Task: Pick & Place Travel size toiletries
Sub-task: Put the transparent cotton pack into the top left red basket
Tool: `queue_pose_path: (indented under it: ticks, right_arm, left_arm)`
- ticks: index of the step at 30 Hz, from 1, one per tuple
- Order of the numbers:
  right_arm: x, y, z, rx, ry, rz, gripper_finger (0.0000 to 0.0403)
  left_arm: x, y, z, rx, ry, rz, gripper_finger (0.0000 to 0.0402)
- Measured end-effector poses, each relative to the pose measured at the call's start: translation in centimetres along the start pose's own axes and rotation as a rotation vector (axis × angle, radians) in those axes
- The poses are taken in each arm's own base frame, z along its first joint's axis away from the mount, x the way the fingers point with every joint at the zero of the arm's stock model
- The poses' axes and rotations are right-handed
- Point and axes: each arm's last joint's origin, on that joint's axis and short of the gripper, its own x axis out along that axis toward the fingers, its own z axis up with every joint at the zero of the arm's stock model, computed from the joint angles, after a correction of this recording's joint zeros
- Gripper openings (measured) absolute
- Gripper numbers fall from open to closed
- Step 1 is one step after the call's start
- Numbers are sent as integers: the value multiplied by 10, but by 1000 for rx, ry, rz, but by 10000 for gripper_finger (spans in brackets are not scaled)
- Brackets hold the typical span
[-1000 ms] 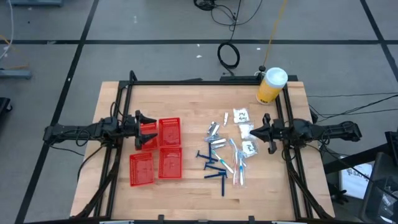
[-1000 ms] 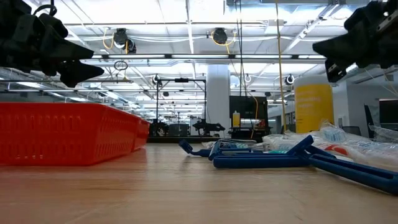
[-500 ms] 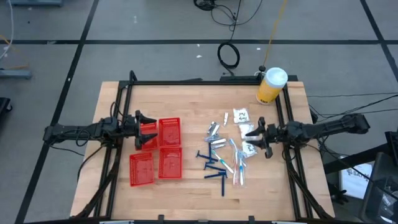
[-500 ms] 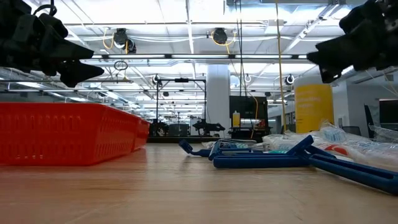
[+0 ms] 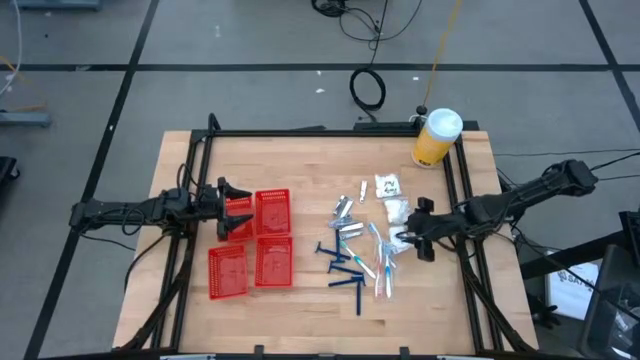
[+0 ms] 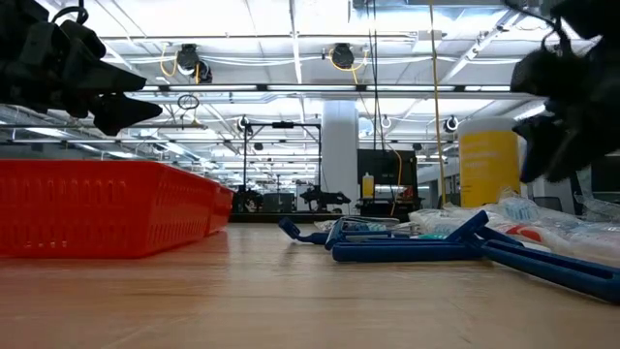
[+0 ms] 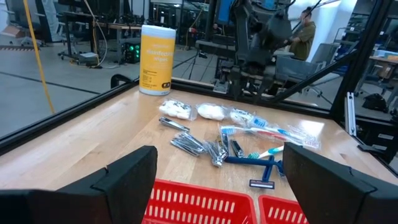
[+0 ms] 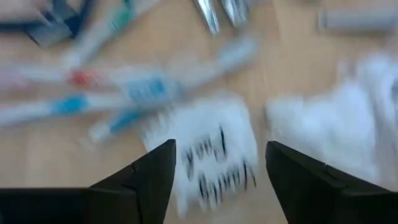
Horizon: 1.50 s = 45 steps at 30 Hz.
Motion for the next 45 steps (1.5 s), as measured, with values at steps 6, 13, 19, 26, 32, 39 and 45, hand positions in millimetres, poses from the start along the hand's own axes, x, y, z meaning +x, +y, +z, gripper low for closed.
queue_pose_path:
  ticks: [6,13,19,26,32,39,45]
  right_arm:
    - [10,-2,2,182,47,-39,208]
    - [16,-10,-1,448,112,-119,199]
    - [18,-18,1,714,89,-158,199]
    - [25,-27,0,800,50,-167,199]
    - [42,-32,-11,855,21,-50,199]
    - [51,-33,-21,871,-26,24,193]
    - [50,-32,-20,845,-42,47,130]
  left_arm:
    - [0,0,0,0,-1,0,335]
    - [0,0,0,0,-1,1,335]
    - [0,0,0,0,-1,1,335]
    - [0,0,0,0,-1,1,335]
    - [0,0,0,0,-1,0,335]
    - [0,0,0,0,-1,1,335]
    - [0,0,0,0,-1,1,335]
